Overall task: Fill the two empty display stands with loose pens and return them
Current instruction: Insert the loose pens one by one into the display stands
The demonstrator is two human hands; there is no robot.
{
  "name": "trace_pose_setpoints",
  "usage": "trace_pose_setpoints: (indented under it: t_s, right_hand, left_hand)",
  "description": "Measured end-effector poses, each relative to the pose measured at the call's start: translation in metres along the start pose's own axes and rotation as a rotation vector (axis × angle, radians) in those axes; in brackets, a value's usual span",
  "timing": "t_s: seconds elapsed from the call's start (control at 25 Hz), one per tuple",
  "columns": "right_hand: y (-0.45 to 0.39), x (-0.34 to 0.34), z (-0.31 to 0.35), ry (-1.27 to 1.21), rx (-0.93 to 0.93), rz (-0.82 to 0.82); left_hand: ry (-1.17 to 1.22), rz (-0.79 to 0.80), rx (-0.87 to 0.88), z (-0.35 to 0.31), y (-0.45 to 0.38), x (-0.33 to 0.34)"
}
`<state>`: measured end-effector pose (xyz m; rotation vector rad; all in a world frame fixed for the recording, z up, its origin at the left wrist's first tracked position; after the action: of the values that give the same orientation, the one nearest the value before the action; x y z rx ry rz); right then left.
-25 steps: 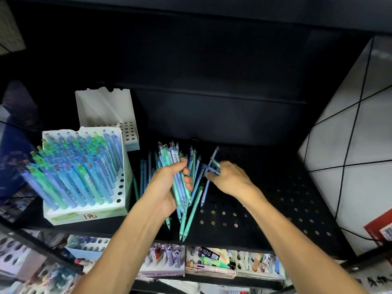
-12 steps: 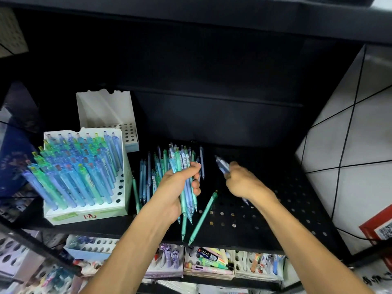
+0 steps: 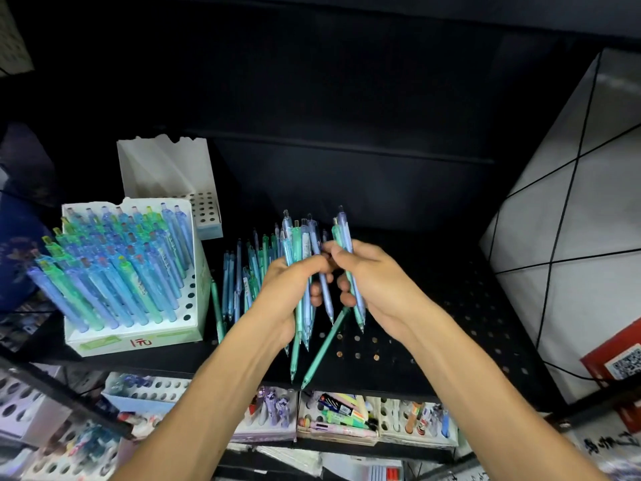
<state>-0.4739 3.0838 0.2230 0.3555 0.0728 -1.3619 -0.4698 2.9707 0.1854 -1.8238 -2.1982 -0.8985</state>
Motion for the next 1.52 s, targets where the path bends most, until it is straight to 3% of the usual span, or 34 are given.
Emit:
trace_pose_setpoints:
  t_s: [0.12, 0.4, 0.52, 0.68, 0.76, 0.84, 1.0, 1.16, 1.28, 1.52]
  right_hand:
    - [-0.002, 0.001, -0.004, -0.082, 0.034, -0.016]
    - [0.002, 0.017, 0.010, -0.138, -0.046, 0.184]
    - [0.004, 0.018, 0.012, 0.075, -0.097, 0.218]
    - [0.006, 0.018, 0.016, 0.565, -0.201, 0.202]
    - [0.008, 0.021, 0.013, 0.628, -0.213, 0.224]
    - [0.011, 0.023, 0.018, 0.493, -0.273, 0.180]
    - [0.008, -0.008, 0.045, 0.268, -0.375, -0.197]
    - [-0.010, 0.026, 0.047, -0.006, -0.228, -0.031]
    - [-0.010, 0.065, 0.064, -0.124, -0.295, 0.061]
    - [-0.010, 0.103, 0.108, -0.054, -0.518, -0.105]
  left_hand:
    - [-0.015, 0.020, -0.009, 0.004, 0.003, 0.000]
    - [0.066, 0.145, -0.082, 0.010, 0.003, -0.002]
    - [0.056, 0.215, -0.138, 0.017, 0.008, 0.000]
    - [0.062, 0.164, -0.098, 0.011, 0.009, -0.004]
    - [0.078, 0.137, -0.048, 0.002, 0.011, -0.006]
    - [0.123, 0.108, 0.025, -0.011, 0.015, -0.009]
    - [0.200, -0.061, 0.141, -0.045, 0.034, -0.041]
    - [0.158, -0.116, 0.243, -0.078, 0.056, -0.088]
    - [0.055, -0.132, 0.312, -0.090, 0.072, -0.119]
    - [0.032, -0.137, 0.504, -0.117, 0.087, -0.169]
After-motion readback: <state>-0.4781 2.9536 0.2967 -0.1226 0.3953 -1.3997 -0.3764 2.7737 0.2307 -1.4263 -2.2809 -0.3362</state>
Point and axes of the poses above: each hand's wrist, its own y-axis away from the middle knuckle, its own x-axis out of the palm, z = x × y, the point moved 10 cm from there along -y, towards the middle knuckle, and after that the axes turned 14 degrees about y, right-handed, at the moved point
